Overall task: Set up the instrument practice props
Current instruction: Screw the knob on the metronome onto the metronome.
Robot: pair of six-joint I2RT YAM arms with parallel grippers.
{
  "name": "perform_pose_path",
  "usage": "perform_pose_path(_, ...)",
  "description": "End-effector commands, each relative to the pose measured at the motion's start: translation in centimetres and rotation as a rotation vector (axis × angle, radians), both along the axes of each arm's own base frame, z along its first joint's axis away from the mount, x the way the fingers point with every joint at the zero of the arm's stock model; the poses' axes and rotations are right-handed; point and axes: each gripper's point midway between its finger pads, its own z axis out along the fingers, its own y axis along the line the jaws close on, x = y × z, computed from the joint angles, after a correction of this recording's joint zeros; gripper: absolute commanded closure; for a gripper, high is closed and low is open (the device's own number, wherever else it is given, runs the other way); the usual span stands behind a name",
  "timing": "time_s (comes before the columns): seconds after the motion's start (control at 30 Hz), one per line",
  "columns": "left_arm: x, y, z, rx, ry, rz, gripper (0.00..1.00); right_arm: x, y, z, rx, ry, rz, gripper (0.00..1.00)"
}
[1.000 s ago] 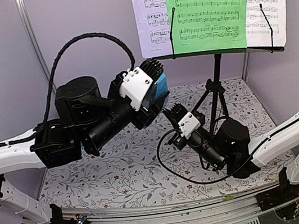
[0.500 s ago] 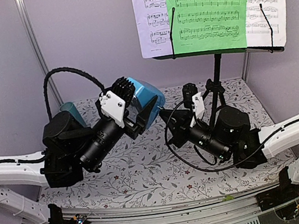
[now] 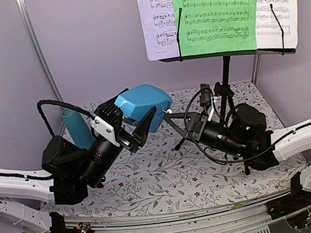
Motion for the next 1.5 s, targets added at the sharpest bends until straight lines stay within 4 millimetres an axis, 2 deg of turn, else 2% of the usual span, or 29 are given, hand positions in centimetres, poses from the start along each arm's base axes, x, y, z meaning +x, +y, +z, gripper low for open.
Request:
perform_pose_path(0.0, -2.2, 0.2, 1.4, -0.077, -0.070, -0.103, 1.00, 1.1, -2.4, 3.4, 0.423, 0.200, 0.119, 1.00)
perform_pose_path(0.17, -2.2, 0.2, 0.7, -0.064, -0.069, -0.100, 1.00, 1.2, -2.0, 2.6, 0.533, 0.300, 0.183, 1.00)
perform_pose_path(0.27, -2.0, 0.4, 0.2, -0.059, -0.063, -0.090, 1.00, 1.2, -2.7, 3.2, 0.607, 0.315, 0.201, 1.00)
perform_pose_path(0.4, -1.6, 0.5, -0.3, -0.049, -0.049, -0.073, 1.00, 1.4, -3.2, 3.5, 0.586, 0.303, 0.163, 1.00)
perform_pose_path(0.53, -0.5, 0.4, -0.4, -0.031, 0.004, -0.032, 1.00, 1.5, -3.6, 3.5, 0.520, 0.271, 0.119, 0.83)
perform_pose_path(0.6, 0.5, 0.1, -0.2, -0.020, 0.065, -0.007, 1.00, 1.4, -3.0, 3.8, 0.416, 0.215, 0.103, 0.72)
perform_pose_path(0.63, 0.9, 0.0, 0.6, -0.029, 0.098, 0.002, 1.00, 1.3, -2.8, 3.6, 0.337, 0.156, 0.074, 0.68)
perform_pose_path(0.73, 2.3, -0.4, 1.2, -0.007, 0.191, 0.034, 1.00, 1.6, -3.3, 2.4, 0.144, 0.035, -0.025, 0.55)
perform_pose_path(0.83, 3.3, -0.7, 1.7, 0.022, 0.274, 0.037, 1.00, 1.7, -3.8, 1.2, -0.029, -0.060, -0.088, 0.48)
perform_pose_path(1.0, 4.1, -1.4, 2.6, 0.065, 0.401, 0.015, 1.00, 2.1, -5.0, -1.1, -0.337, -0.281, -0.198, 0.44)
perform_pose_path(1.2, 4.1, -2.1, 3.1, 0.154, 0.484, 0.003, 1.00, 2.0, -7.3, -0.7, -0.586, -0.655, -0.390, 0.40)
perform_pose_path(1.27, 4.1, -2.3, 3.7, 0.186, 0.495, 0.009, 1.00, 1.7, -8.1, -0.8, -0.633, -0.768, -0.458, 0.39)
perform_pose_path(1.33, 4.3, -3.0, 3.5, 0.229, 0.515, 0.019, 1.00, 1.3, -8.7, -0.7, -0.692, -0.899, -0.550, 0.38)
perform_pose_path(1.47, 4.7, -4.0, 3.6, 0.285, 0.566, 0.035, 1.00, 1.5, -9.0, -0.6, -0.817, -1.076, -0.706, 0.37)
